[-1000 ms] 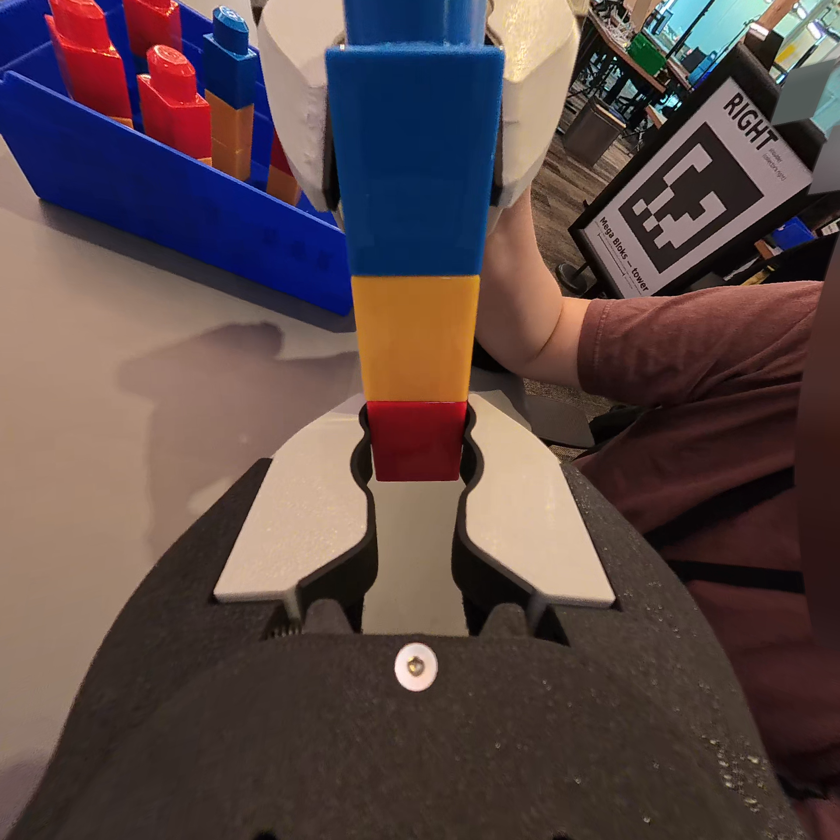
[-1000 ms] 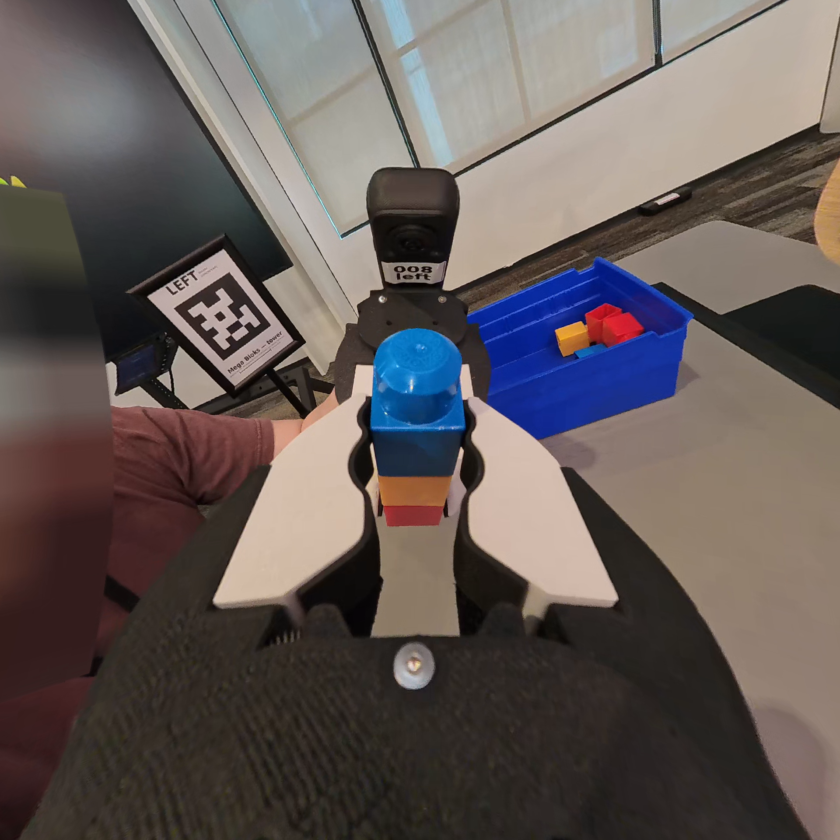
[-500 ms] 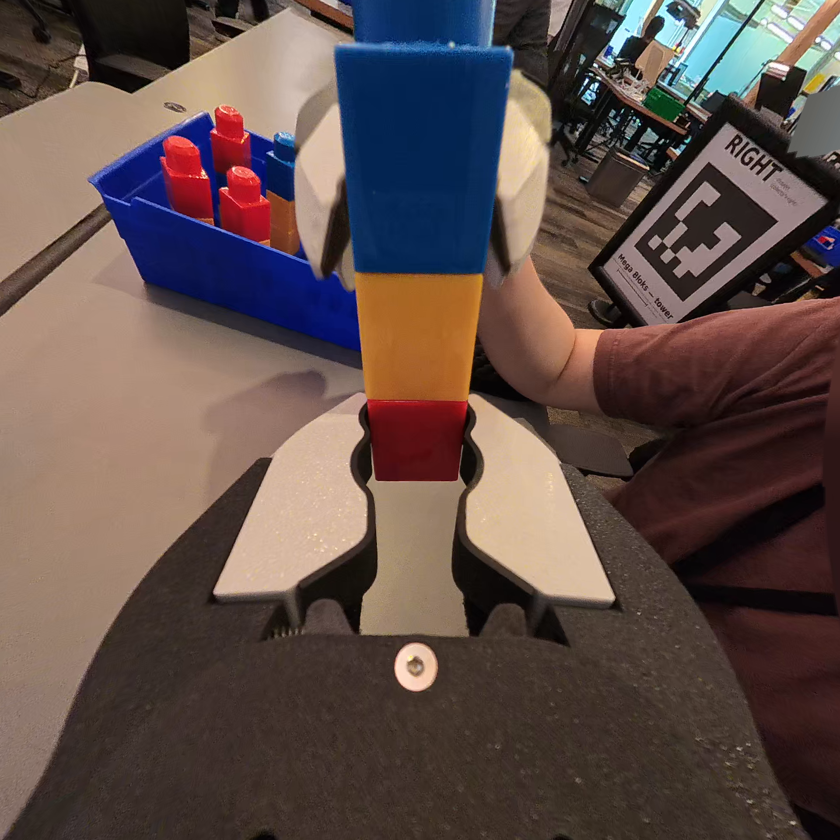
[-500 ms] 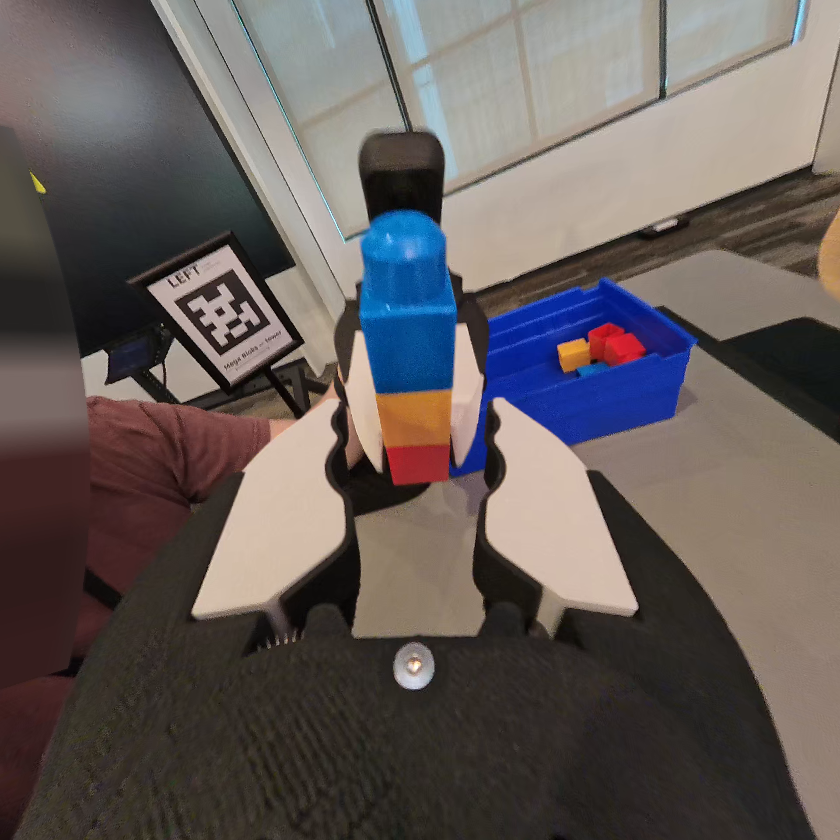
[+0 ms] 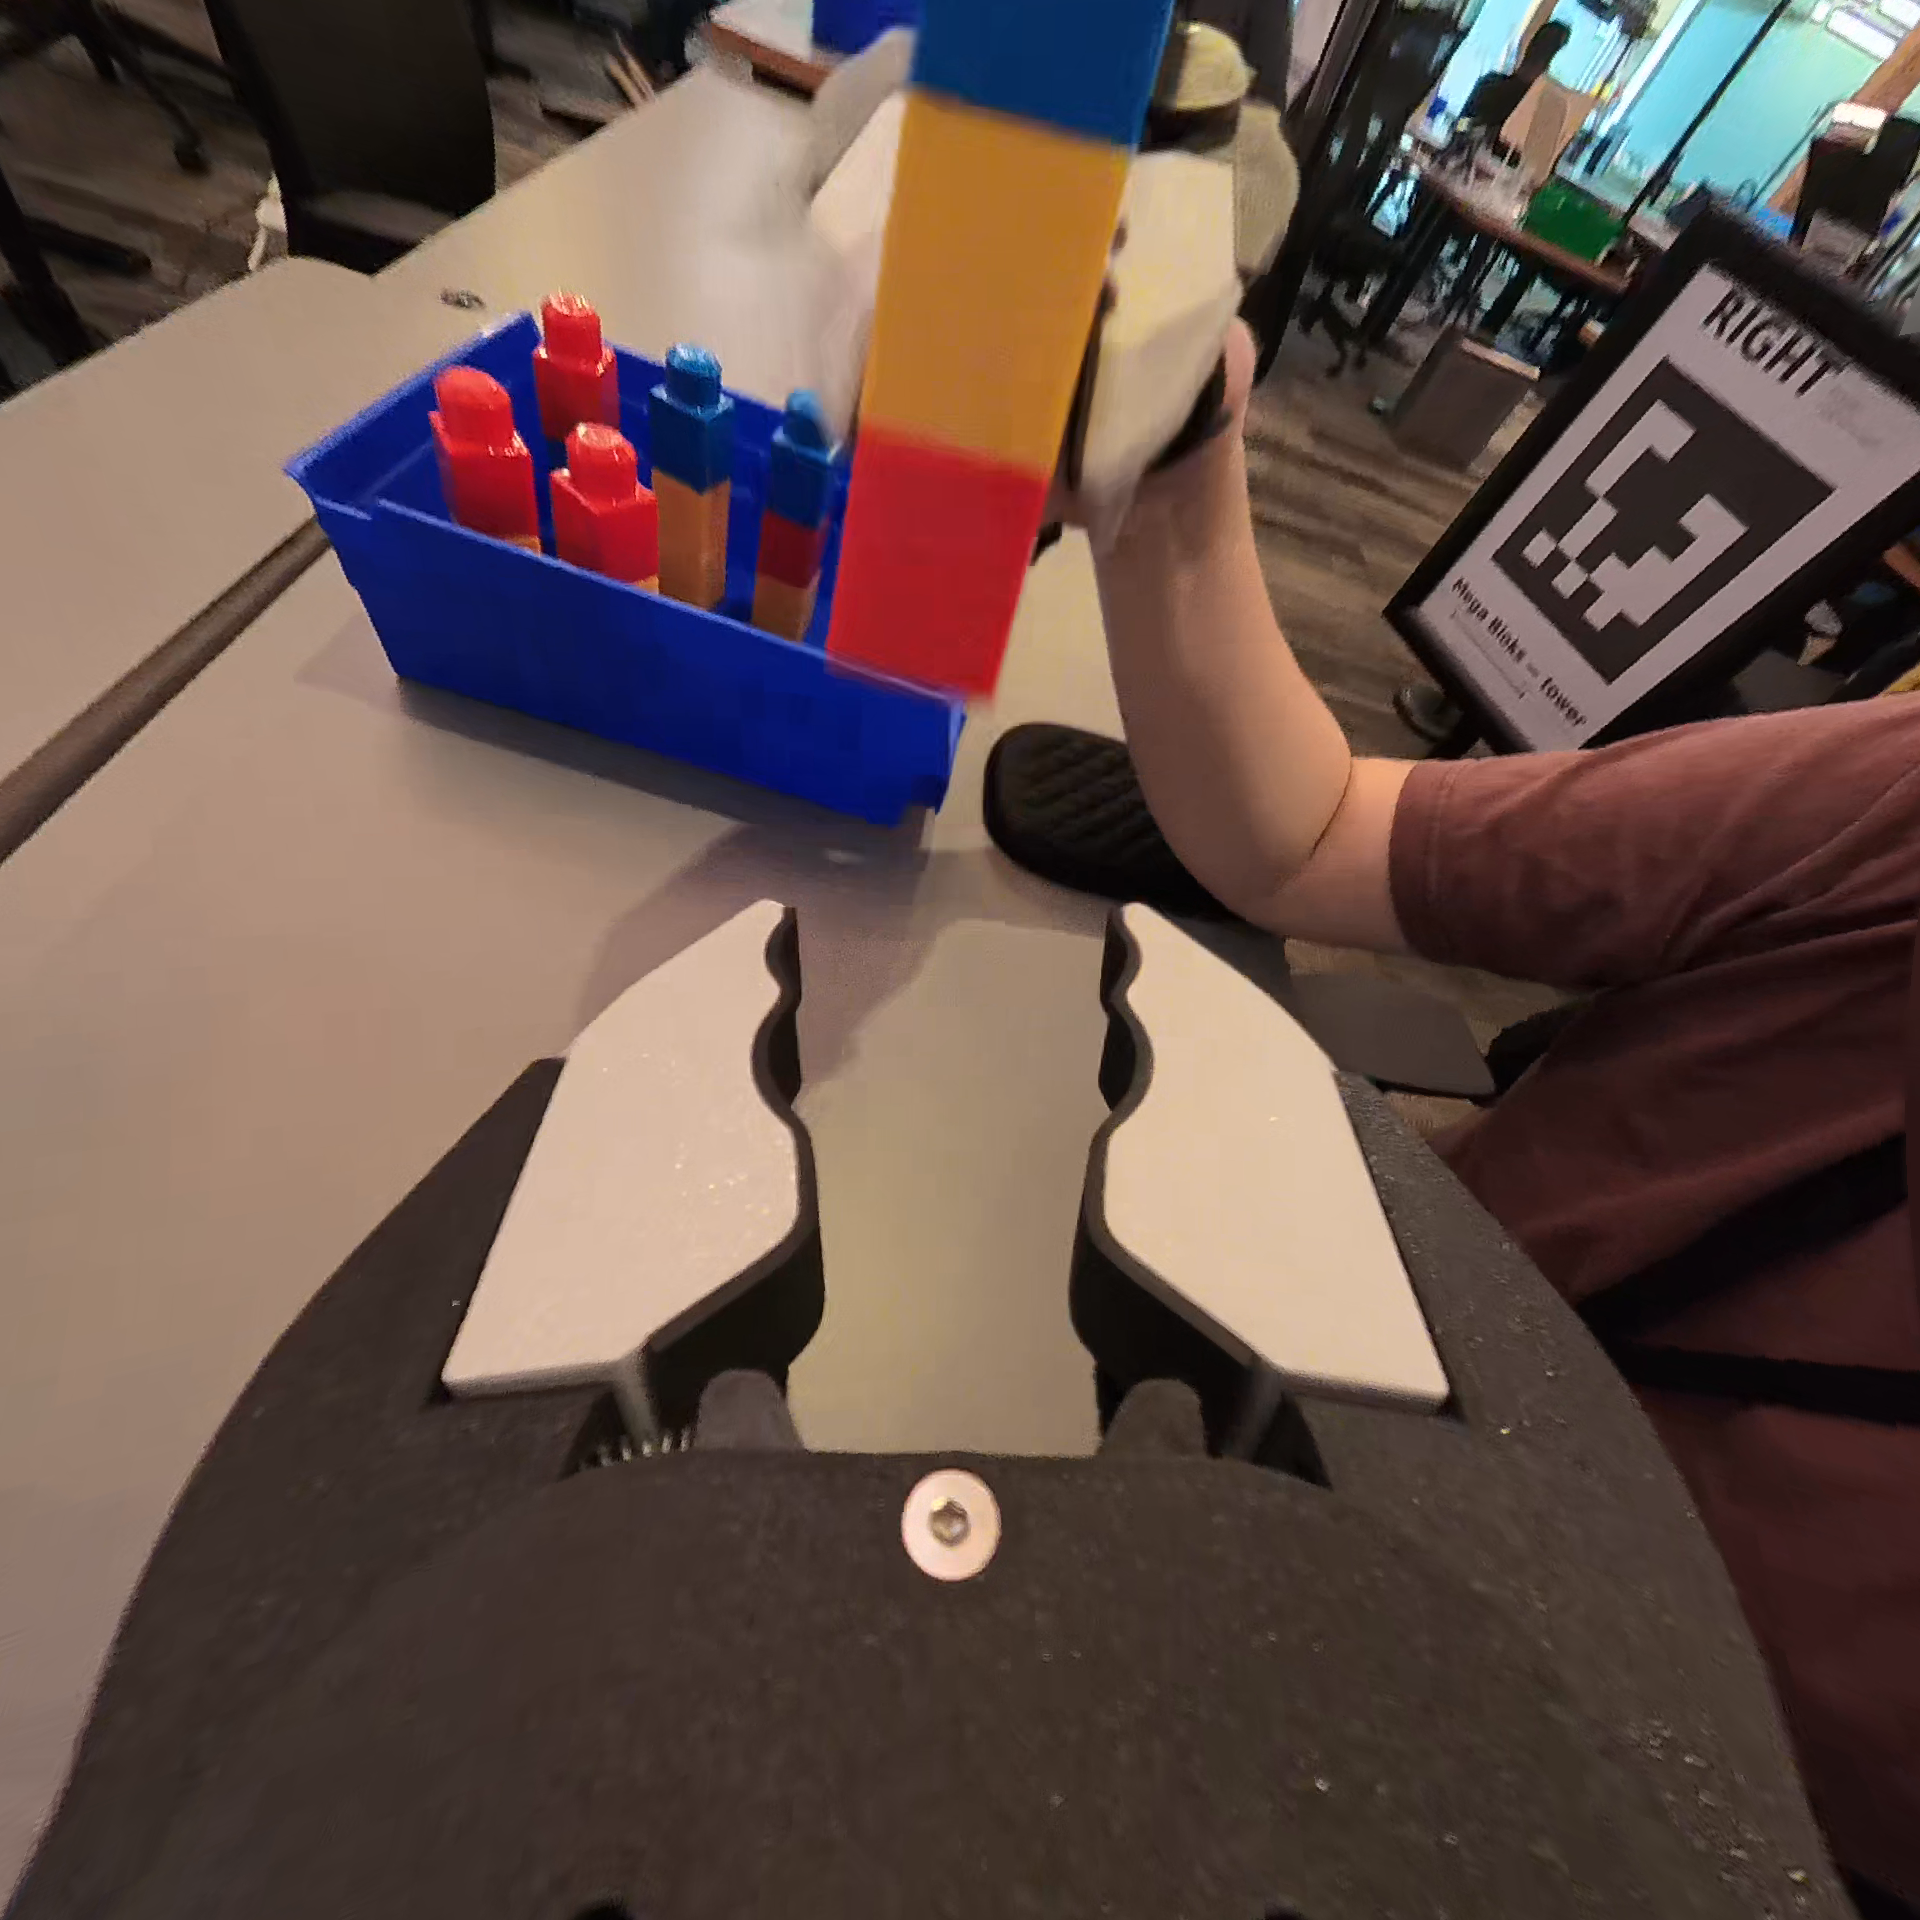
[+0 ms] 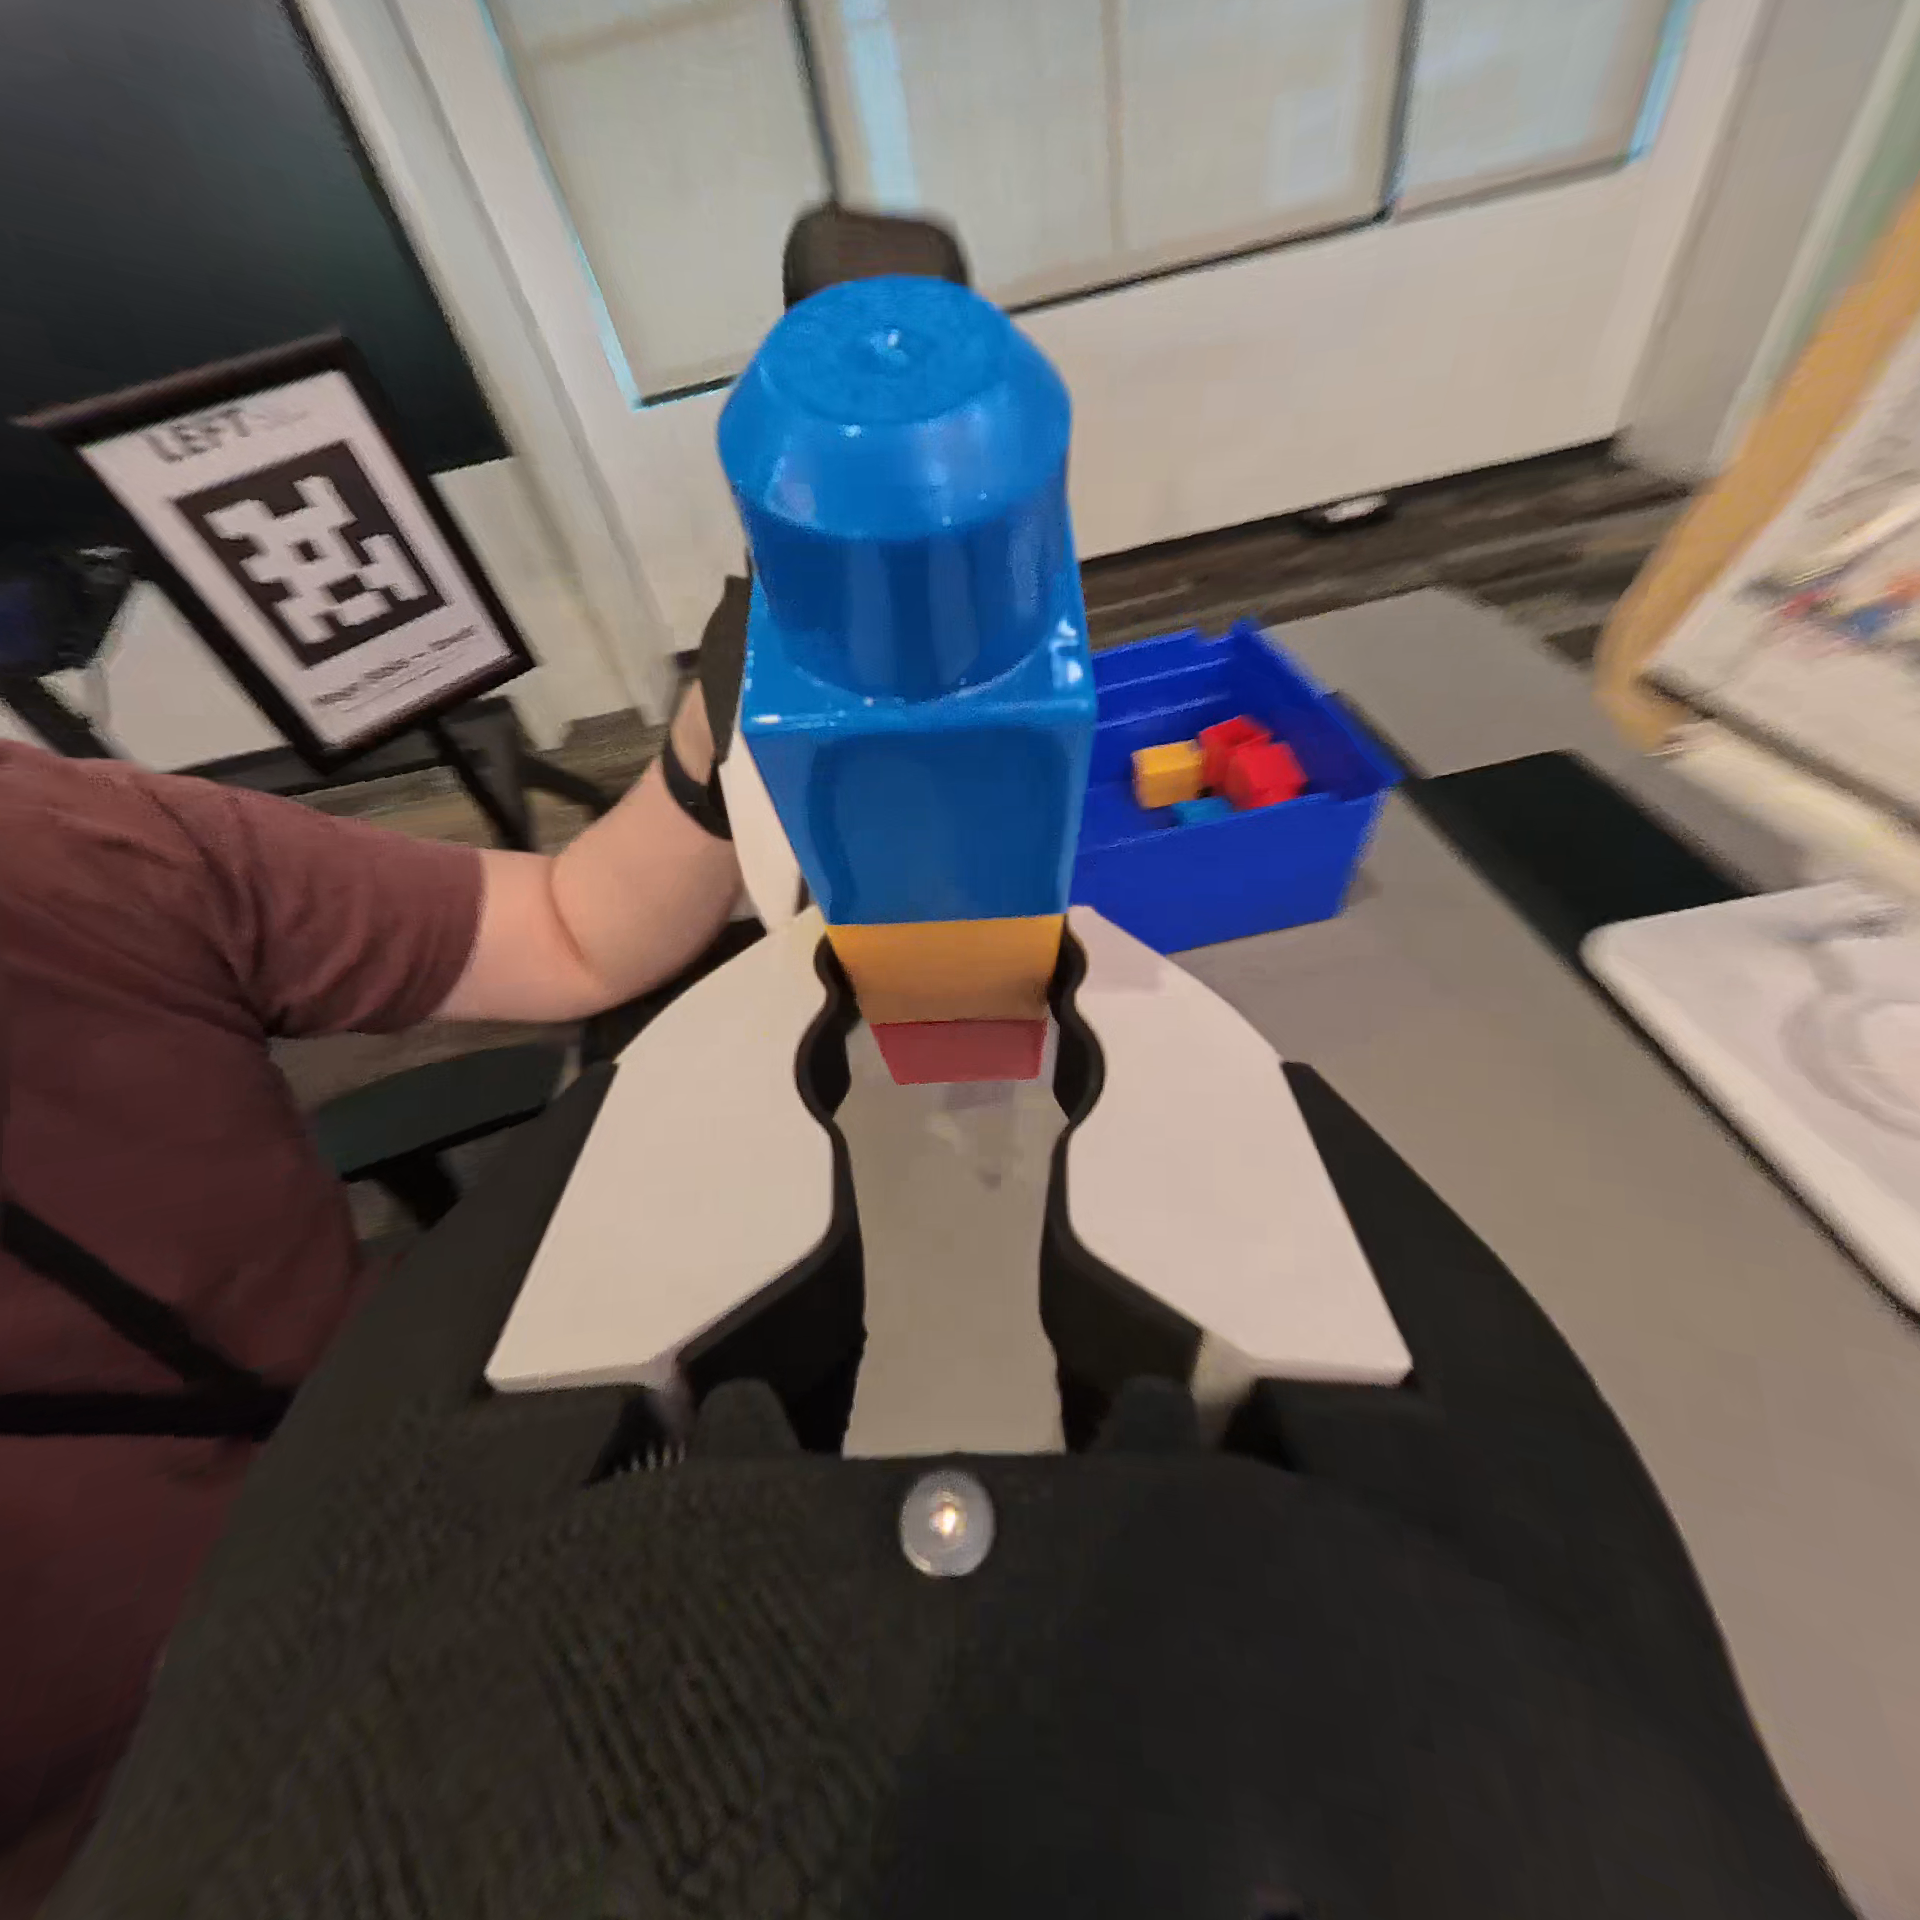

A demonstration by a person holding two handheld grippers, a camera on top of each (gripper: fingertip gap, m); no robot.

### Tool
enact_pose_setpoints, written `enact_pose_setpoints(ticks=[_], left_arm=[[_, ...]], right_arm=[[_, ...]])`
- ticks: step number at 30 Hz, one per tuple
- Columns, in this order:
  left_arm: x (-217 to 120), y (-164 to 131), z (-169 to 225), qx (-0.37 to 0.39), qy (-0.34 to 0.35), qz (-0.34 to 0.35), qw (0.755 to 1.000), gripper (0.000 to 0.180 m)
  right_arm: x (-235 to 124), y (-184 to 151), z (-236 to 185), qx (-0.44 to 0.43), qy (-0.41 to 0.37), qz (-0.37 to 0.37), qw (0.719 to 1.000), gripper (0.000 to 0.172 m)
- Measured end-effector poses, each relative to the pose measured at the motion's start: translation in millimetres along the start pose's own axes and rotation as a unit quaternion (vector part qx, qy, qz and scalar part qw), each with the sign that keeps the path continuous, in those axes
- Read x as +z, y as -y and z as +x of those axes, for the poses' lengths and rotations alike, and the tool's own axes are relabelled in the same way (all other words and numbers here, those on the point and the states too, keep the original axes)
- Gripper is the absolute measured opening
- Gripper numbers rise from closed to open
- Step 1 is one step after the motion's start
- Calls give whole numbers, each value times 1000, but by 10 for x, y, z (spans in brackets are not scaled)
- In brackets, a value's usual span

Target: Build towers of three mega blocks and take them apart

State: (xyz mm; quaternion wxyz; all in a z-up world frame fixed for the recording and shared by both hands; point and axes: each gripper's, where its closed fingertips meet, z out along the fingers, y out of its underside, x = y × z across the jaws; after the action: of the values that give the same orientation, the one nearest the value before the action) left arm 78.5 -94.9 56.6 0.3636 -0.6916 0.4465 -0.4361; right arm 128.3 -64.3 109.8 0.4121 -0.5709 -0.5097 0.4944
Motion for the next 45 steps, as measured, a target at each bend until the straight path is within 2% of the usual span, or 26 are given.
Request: enact_pose_setpoints(ticks=[2,4,6,9,12,15,21,27,45], left_arm=[[-70,52,15,-4,-2,15,1000,54],[-122,94,38,-4,-3,25,1000,53],[-153,120,58,0,-2,31,1000,52],[-159,108,92,5,-4,25,1000,52],[-152,76,113,14,-2,12,1000,52],[-149,78,136,17,-3,10,1000,51],[-133,66,191,21,-12,4,1000,50],[-99,18,231,21,-18,-14,1000,48],[-8,-64,301,27,-27,-43,998,48]], right_arm=[[-501,11,161,-30,-83,-5,996,37],[-961,-189,350,-49,-152,-45,986,37],[-1302,-474,565,-45,-201,-81,975,37],[-1549,-1050,882,11,-238,-163,957,37],[-1565,-1568,1053,21,-221,-222,949,37],[-1520,-1806,1106,8,-198,-235,952,38],[-1433,-1996,1176,-31,-194,-254,947,38],[-1391,-2187,1341,-3,-216,-275,937,38],[-1417,-2443,1418,23,-237,-350,906,38]])
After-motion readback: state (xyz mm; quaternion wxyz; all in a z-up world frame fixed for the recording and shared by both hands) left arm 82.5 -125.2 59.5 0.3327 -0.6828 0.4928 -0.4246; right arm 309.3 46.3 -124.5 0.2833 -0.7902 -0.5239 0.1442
